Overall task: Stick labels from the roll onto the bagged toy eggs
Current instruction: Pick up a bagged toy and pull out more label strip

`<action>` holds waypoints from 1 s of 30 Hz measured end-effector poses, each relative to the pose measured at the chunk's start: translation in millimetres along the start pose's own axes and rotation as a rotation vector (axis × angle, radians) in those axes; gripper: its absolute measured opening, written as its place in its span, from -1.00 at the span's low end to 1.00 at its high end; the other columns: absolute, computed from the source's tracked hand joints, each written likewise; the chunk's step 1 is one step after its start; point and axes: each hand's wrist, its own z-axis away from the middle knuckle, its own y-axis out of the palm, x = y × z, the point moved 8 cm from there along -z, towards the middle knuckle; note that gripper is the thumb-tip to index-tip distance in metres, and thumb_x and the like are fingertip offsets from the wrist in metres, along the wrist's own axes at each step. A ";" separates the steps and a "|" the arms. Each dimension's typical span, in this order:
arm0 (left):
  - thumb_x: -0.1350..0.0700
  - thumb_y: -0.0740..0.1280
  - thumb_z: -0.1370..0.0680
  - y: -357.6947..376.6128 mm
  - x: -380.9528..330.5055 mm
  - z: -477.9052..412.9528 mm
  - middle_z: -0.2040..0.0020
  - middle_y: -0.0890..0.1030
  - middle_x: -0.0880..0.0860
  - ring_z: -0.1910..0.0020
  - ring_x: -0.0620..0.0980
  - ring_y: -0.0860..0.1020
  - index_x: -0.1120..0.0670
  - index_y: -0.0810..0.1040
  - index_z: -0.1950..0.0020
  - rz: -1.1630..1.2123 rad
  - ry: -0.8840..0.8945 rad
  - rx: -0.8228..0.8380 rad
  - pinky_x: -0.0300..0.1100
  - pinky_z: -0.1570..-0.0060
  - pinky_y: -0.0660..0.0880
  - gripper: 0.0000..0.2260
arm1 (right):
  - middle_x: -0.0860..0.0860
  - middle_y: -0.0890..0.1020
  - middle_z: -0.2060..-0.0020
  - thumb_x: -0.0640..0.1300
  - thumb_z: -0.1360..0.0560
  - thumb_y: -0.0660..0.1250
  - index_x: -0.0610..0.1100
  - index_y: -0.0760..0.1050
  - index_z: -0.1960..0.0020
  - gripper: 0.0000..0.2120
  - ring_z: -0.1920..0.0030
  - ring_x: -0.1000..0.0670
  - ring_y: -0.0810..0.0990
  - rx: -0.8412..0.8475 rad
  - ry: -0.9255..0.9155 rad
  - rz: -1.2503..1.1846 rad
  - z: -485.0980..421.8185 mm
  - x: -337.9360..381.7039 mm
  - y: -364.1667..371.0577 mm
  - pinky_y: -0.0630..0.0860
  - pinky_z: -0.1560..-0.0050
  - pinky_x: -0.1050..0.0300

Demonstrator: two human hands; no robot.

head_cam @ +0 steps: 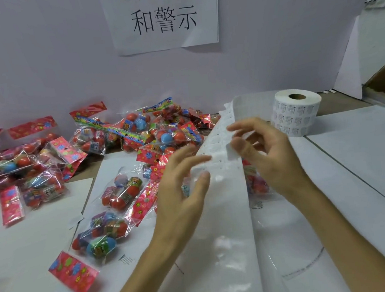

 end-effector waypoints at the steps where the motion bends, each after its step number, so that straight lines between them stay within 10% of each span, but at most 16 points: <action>1: -0.03 0.31 -0.57 2.0 0.2 -1.3 -0.22 0.65 -0.22 -0.24 -0.26 0.56 -0.18 0.71 -0.08 0.078 -0.033 0.041 -0.23 -0.22 0.51 -0.80 | 0.12 0.62 0.01 0.51 -0.37 0.31 0.17 0.58 -0.13 -0.47 0.09 0.06 0.60 0.044 -0.004 0.001 1.4 0.4 7.6 0.56 0.04 0.17; 6: -0.14 0.23 -0.64 34.8 8.1 3.4 0.10 0.75 0.06 0.14 -0.04 0.67 -0.02 0.78 0.12 0.513 -0.431 0.352 -0.15 0.08 0.55 -0.62 | 0.16 0.56 -0.06 0.63 -0.29 0.16 0.22 0.52 -0.20 -0.31 0.01 0.10 0.58 0.194 -0.019 0.079 7.0 -1.2 32.7 0.52 -0.01 0.27; 12: -0.08 0.27 -0.55 24.3 12.7 4.9 0.03 0.69 0.04 0.13 -0.04 0.62 0.04 0.75 0.02 0.785 -0.469 0.295 -0.22 0.14 0.56 -0.69 | 0.15 0.56 -0.07 0.57 -0.33 0.23 0.13 0.54 -0.24 -0.32 0.05 0.05 0.60 0.187 -0.007 0.122 5.3 -3.4 26.9 0.52 -0.01 0.26; 22: -0.06 0.34 -0.51 12.7 15.1 1.1 -0.08 0.70 0.05 0.14 -0.05 0.63 0.02 0.73 -0.19 0.882 -0.503 0.227 -0.20 0.13 0.56 -0.67 | 0.20 0.63 0.09 0.17 -0.48 0.40 0.13 0.62 0.04 -0.85 0.22 0.09 0.58 0.103 -0.007 0.057 3.4 -7.6 21.6 0.47 0.19 0.33; 30: 0.01 0.48 -0.46 20.1 23.7 3.2 0.03 0.70 0.07 0.13 0.01 0.68 -0.04 0.67 -0.24 0.697 -0.522 0.272 -0.20 0.18 0.59 -0.65 | 0.15 0.61 0.02 0.32 -0.39 0.45 0.14 0.62 -0.07 -0.64 0.22 0.01 0.60 0.220 -0.016 0.056 8.3 -6.0 33.4 0.57 0.16 0.12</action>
